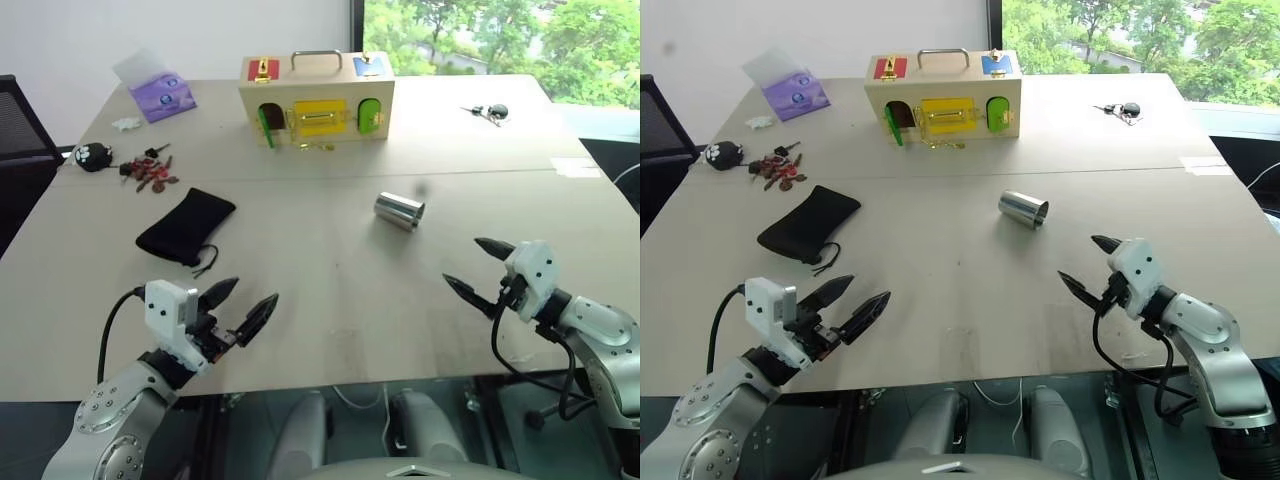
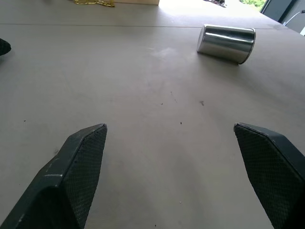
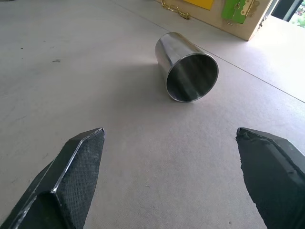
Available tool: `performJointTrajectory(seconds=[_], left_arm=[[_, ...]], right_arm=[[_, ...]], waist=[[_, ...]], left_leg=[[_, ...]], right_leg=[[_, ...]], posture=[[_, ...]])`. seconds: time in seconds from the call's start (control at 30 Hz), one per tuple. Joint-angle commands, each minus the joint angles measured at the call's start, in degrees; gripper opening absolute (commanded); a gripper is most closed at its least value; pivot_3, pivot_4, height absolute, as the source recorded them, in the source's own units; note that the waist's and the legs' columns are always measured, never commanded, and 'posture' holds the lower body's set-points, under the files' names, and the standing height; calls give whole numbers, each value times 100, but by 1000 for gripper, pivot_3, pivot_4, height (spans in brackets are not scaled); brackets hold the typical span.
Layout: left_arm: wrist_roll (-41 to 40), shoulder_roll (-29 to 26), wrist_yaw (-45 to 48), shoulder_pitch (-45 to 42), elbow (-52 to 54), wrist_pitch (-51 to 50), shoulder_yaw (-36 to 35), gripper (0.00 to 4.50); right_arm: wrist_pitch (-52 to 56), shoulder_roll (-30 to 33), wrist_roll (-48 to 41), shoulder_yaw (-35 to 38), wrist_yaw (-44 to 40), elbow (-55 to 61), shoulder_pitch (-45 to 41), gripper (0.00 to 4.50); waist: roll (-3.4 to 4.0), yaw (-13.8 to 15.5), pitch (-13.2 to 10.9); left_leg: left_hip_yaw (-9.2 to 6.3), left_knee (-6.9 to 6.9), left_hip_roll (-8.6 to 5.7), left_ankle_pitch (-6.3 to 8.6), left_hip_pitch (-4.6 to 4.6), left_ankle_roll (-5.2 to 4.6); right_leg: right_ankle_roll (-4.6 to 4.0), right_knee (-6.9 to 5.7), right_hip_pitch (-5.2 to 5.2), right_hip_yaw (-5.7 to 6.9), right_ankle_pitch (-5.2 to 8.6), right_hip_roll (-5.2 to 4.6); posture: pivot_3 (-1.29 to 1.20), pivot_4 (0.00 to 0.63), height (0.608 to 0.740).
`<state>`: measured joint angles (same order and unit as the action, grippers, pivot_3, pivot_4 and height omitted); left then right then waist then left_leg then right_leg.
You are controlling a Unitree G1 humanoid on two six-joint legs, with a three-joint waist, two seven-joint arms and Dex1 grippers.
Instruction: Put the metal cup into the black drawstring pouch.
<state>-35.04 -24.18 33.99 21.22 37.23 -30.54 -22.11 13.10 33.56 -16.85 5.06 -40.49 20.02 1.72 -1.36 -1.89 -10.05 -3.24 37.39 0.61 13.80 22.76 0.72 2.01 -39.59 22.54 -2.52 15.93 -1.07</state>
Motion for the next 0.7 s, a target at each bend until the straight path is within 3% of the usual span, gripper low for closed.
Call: performJointTrajectory(seconds=[0.03, 0.43, 0.53, 0.7], left_arm=[[-133, -13, -173, -133, 160, 118, -150, 4405], [-639, -325, -1226, -1140, -93, -343, -801, 4405], [-125, -707, -1193, -1161, -273, -111, -857, 4405], [1810, -1999, -498, -695, -1090, 1462, -978, 4405]], right_arm=[[-192, -87, -154, 118, -5, 115, -203, 4500], [122, -594, -973, -405, -304, 706, -1411, 4500], [120, -480, -1144, -613, -686, 842, -1539, 4500], [185, -217, -1458, -784, -1283, 987, -1537, 4500]], waist=[[0, 0, 0], [4, -9, -3], [4, -3, -3], [10, 2, -10]], left_leg=[[0, 0, 0, 0, 0, 0], [-9, -3, 3, 0, 3, 0], [-9, -6, 1, 0, 4, 0], [-7, -20, -1, 0, 5, 0]], right_leg=[[0, 0, 0, 0, 0, 0], [-1, 0, 3, 5, -3, 3], [-1, 2, 3, 6, -3, 2], [-3, 19, 4, 7, -3, 0]], posture=[[0, 150, 740], [0, 150, 740], [0, 150, 740], [0, 150, 740]])
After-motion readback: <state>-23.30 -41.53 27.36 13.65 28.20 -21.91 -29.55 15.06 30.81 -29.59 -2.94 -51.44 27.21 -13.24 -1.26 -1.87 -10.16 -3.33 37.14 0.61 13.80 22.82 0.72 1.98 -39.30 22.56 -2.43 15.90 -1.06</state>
